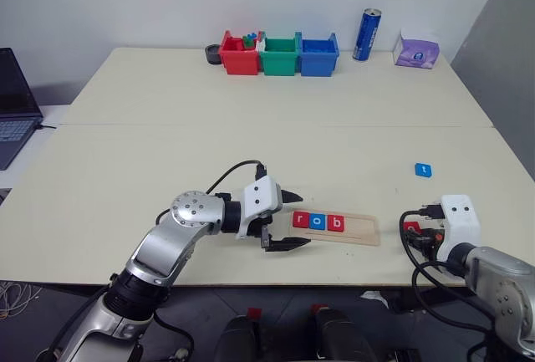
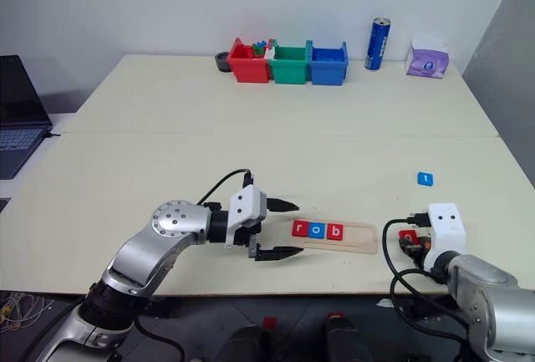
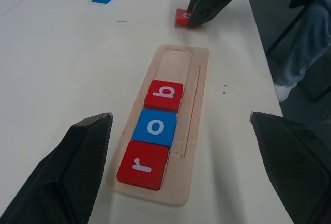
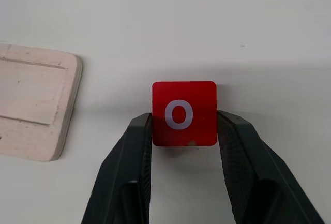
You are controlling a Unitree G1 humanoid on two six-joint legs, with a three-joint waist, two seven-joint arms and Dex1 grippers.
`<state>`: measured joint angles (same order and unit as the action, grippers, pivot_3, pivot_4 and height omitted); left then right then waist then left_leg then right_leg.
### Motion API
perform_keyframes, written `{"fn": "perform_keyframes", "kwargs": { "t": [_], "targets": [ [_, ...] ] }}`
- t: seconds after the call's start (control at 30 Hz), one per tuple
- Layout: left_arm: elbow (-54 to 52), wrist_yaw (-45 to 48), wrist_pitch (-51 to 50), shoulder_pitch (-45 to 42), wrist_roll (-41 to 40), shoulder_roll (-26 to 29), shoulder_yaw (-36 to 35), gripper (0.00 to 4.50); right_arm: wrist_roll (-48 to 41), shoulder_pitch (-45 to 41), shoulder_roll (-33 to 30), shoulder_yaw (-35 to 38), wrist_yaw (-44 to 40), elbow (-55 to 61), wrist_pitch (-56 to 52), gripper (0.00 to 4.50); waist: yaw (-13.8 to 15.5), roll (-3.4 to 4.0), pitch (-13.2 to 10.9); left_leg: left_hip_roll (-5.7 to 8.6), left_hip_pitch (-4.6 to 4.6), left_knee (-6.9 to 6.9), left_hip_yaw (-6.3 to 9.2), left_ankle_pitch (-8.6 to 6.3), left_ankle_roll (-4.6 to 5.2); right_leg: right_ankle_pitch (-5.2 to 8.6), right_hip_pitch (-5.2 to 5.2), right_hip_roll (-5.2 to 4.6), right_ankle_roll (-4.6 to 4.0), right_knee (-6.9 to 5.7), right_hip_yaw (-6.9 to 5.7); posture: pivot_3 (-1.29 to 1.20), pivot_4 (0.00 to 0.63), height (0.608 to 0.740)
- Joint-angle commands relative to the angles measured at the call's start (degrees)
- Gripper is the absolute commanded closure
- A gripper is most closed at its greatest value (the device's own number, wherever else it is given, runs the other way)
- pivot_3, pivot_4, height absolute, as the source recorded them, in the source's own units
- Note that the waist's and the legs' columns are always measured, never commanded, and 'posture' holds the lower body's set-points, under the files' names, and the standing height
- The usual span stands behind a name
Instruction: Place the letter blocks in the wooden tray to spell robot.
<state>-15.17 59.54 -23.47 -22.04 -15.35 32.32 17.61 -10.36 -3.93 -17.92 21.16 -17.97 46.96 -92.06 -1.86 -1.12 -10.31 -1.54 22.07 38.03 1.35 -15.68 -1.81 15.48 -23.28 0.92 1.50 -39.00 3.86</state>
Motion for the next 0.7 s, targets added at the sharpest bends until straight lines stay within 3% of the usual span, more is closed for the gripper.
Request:
{"fn": "perform_keyframes", "kwargs": {
  "t": [0.03,0.17,0.33,0.47,0.7],
  "targets": [
    [-0.53,0.45,0.93,-0.96,-0.55,0.04,-0.98,0.00,0.45,-1.14,2.53,-0.13,2.40,1.63,-0.44,3.05,-0.01,0.00,0.00,0.00,0.00,-0.01,0.00,0.00,0.00,0.00,0.00,0.00,0.00,0.01,0.00,0.00,0.150,0.740],
    [-0.74,0.43,0.92,-0.76,-0.45,0.02,-0.78,0.00,1.50,-1.43,4.83,0.39,4.91,-0.26,-0.42,3.05,-0.05,-0.02,0.01,0.00,-0.02,-0.02,0.01,0.00,0.00,0.00,0.00,0.02,0.00,0.00,0.00,0.00,0.150,0.740],
    [-0.70,0.20,1.02,-0.34,-0.25,0.23,-0.91,0.00,2.00,-3.61,8.11,3.55,6.15,-0.18,-0.44,1.33,-0.05,-0.06,0.04,0.00,-0.02,-0.02,0.01,0.00,0.00,0.00,0.01,0.02,-0.01,0.00,-0.01,0.00,0.150,0.740],
    [-0.41,-0.40,1.46,0.59,0.17,0.79,-1.58,0.00,1.75,-5.56,5.32,4.08,5.62,2.07,0.79,0.04,-0.05,-0.05,0.03,0.00,-0.02,-0.02,0.00,0.00,0.00,0.00,0.01,-0.01,0.00,0.01,0.01,0.00,0.150,0.740],
    [0.73,-3.31,1.49,2.19,0.87,1.98,-4.59,0.00,-4.29,-0.47,-6.65,4.17,-5.26,4.04,9.30,0.04,-0.03,-0.05,0.03,0.00,0.05,-0.09,0.00,-0.01,0.01,0.03,-0.03,0.00,-0.03,0.07,-0.02,0.00,0.150,0.740]
  ]
}}
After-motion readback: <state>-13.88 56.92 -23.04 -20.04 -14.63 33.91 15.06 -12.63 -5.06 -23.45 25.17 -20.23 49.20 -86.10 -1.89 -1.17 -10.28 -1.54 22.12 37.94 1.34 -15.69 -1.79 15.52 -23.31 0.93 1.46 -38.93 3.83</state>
